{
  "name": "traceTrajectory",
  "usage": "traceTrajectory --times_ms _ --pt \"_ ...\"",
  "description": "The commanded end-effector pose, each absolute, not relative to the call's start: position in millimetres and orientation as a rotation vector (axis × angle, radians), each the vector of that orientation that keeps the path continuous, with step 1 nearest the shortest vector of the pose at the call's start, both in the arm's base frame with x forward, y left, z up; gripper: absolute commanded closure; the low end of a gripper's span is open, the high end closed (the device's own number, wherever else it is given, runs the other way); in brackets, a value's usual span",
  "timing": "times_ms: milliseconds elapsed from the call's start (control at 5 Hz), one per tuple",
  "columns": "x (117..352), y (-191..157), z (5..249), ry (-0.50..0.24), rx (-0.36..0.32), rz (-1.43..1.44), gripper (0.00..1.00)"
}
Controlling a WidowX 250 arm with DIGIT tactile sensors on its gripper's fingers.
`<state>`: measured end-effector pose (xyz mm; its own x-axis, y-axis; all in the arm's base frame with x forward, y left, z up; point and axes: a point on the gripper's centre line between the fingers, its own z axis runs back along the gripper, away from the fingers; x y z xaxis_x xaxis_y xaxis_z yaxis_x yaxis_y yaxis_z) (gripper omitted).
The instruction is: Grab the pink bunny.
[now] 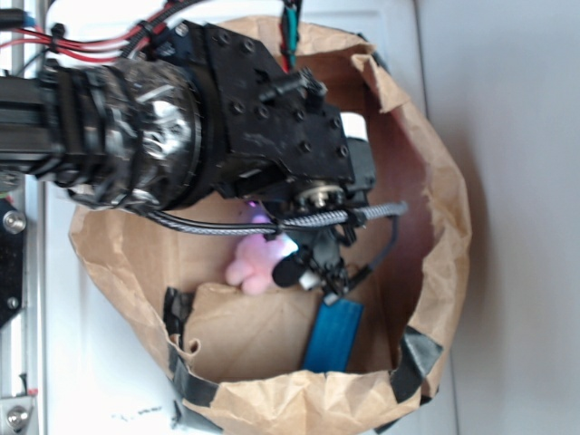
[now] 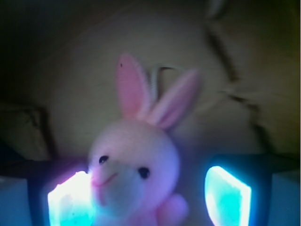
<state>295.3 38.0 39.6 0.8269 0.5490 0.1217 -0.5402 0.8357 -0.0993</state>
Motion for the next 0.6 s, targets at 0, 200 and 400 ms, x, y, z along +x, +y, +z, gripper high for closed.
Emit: traceTrajectory --times_ms 0,200,400 --pt "303 43 37 -0.172 -0.052 0.572 0.00" --pt "308 38 30 -0.146 -0.053 0.589 0.00" --pt "309 37 25 -0.137 -0.045 0.587 0.00"
